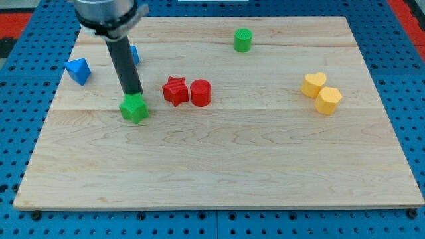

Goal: Move the green star to the left center

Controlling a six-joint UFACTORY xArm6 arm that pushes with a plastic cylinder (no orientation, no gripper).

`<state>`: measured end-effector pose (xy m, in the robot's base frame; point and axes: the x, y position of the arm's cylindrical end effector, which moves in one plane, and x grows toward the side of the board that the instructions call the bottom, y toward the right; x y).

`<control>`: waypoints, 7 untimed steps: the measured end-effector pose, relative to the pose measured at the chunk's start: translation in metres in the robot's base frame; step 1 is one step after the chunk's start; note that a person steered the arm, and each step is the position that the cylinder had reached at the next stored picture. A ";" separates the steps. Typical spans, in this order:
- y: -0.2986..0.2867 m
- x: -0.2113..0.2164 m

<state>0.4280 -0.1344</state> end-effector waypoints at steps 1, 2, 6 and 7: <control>0.003 0.022; 0.033 0.064; -0.025 0.074; -0.047 0.053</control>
